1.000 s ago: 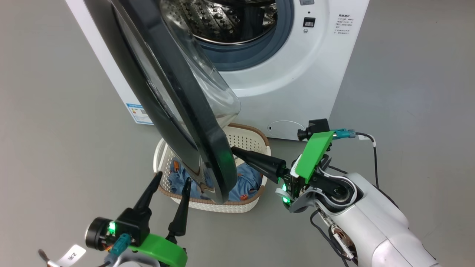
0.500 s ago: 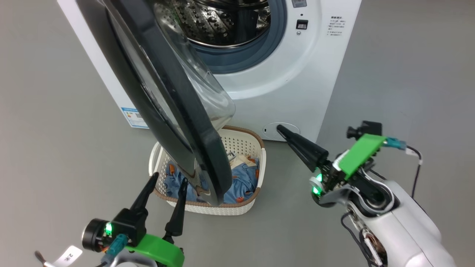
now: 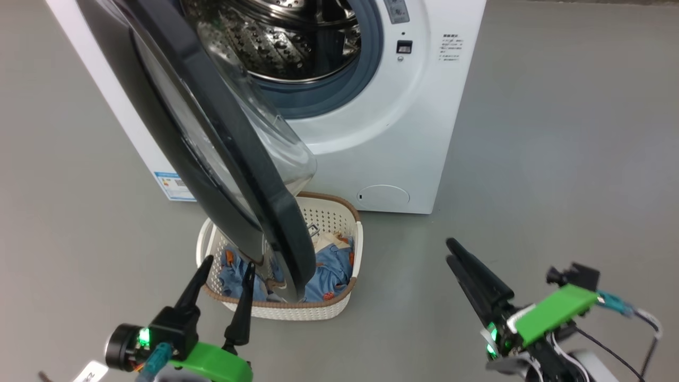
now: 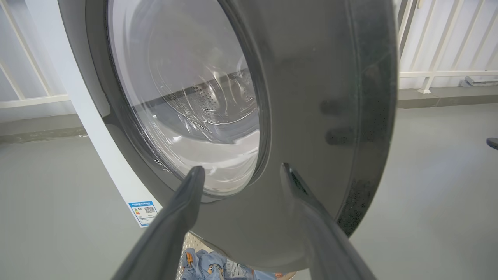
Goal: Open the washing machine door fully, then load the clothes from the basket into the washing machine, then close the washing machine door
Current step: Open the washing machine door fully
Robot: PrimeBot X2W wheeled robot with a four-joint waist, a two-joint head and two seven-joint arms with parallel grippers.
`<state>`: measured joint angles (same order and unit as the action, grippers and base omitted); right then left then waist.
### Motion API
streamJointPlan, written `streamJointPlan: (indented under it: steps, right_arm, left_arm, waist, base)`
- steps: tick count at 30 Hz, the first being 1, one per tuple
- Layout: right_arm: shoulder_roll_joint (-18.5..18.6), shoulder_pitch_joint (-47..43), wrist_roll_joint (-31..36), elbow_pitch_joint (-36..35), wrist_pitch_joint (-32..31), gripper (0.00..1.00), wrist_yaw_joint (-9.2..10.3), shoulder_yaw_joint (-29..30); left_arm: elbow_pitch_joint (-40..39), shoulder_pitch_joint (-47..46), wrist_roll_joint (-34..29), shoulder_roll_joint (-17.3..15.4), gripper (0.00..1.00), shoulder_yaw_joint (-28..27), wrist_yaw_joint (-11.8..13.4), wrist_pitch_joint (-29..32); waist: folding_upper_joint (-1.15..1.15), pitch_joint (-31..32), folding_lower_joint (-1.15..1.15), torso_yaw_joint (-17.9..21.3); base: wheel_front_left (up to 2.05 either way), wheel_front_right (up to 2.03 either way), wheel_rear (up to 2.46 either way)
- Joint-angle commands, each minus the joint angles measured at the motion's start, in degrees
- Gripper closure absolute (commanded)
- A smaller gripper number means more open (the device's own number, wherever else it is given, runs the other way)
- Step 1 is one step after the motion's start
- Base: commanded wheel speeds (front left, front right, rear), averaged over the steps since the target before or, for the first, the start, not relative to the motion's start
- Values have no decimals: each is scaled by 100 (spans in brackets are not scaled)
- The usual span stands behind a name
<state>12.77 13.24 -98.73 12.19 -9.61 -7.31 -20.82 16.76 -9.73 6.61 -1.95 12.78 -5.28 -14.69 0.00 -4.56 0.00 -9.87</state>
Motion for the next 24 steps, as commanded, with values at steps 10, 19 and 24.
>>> streamJointPlan:
  steps: [10,19,24]
  right_arm:
    - [320,-836,1681,-218,1710,0,-18,89]
    - [434,-1034,4814,228,2455,0,-18,1589]
    - [-49,-1139,6513,-332,2458,0,-18,2492]
  left_arm:
    - [-169,99,9,-137,0,-524,2,-31]
    - [-211,203,21,-162,0,-796,-2,-31]
    - [-248,216,9,-164,0,-872,-8,-31]
  waist:
    - [0,184,0,305]
    - [0,326,0,507]
    - [0,335,0,525]
  base:
    - [0,0,0]
    - [0,0,0]
    - [0,0,0]
